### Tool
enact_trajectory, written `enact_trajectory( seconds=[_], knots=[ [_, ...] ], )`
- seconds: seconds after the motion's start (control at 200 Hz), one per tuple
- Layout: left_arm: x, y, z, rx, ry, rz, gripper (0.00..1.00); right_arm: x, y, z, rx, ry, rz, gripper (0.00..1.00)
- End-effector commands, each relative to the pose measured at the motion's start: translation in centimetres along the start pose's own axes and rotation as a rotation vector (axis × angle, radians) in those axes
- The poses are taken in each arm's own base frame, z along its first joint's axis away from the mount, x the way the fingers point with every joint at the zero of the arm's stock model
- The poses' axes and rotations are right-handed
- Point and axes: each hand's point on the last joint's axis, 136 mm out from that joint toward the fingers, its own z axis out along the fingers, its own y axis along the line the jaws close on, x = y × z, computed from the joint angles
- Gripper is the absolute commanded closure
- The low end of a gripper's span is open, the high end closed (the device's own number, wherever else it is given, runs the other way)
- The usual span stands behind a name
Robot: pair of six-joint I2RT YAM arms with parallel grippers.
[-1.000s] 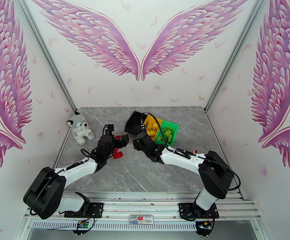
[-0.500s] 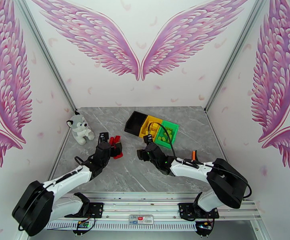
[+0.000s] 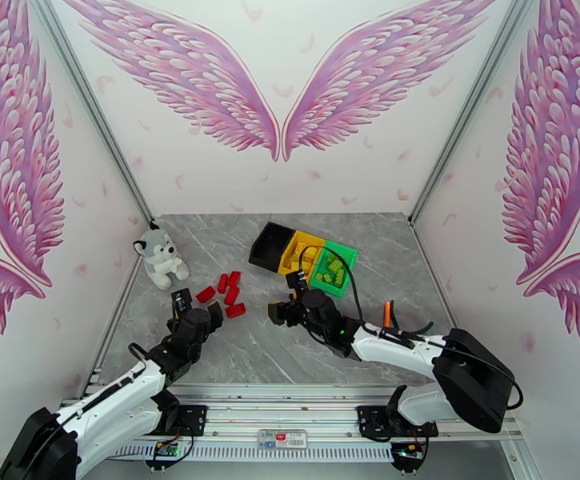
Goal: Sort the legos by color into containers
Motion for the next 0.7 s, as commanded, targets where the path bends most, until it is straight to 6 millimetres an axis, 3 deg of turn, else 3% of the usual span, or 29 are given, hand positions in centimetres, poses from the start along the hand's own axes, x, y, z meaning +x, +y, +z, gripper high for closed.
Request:
enact_trajectory(
  seconds=[0.0, 0.205, 0.465, 0.695],
  knots=[
    [-0.9, 1.3, 0.5, -0.063, -0.021, -0.049, 0.01, -0.1, 1.2, -1.0, -0.064, -0.02, 0.027, 0.19],
    [-1.4, 2.4, 2.3, -0.053, 0.009, -0.153, 0.01, 0.0, 1.4, -2.4, -0.083, -0.023, 0.03, 0.18],
    [-0.7, 1.2, 5.2, -0.022, 0.11, -0.158, 0.01, -0.2, 1.0, -4.3, -0.079, -0.054, 0.043, 0.15],
    [1.4, -0.4, 7.1, 0.028, 0.216, -0.133, 0.01, -0.3, 0.6, -5.1, -0.06, -0.064, 0.039, 0.13]
  ],
)
